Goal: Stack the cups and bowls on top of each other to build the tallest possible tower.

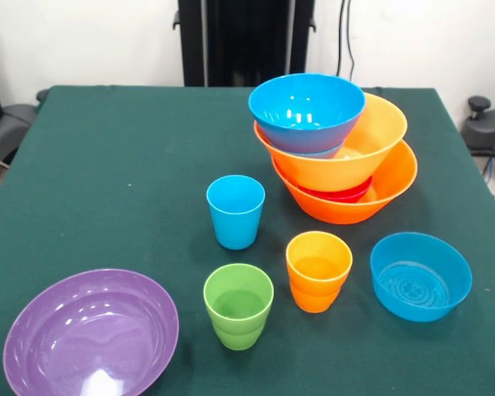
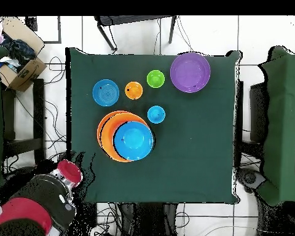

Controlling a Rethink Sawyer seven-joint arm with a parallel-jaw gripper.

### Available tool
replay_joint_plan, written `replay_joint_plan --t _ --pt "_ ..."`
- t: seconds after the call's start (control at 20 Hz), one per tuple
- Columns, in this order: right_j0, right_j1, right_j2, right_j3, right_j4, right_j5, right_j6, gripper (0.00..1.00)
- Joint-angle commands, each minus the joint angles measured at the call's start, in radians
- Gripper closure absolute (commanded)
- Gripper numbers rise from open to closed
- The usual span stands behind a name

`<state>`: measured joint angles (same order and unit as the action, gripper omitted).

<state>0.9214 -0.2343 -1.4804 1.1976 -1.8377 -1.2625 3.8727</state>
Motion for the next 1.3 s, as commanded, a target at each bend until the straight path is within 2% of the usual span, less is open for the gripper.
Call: replay_joint_plan --t 0.05,0.35,0.4,0.75,1.3 --pt "-0.075 0.057 0.157 0.013 0.02 0.015 -0.015 0.0" --pt "-0.088 0.061 0.164 0.004 0.017 0.017 -0.039 0.0" --pt "-0.096 0.051 0.177 -0.002 0.018 0.024 -0.078 0.0" --pt "-0.132 0.056 0.192 -0.018 0.033 0.038 -0.087 0.0" --pt "-0.145 0.066 0.212 0.0 0.037 0.082 -0.143 0.0"
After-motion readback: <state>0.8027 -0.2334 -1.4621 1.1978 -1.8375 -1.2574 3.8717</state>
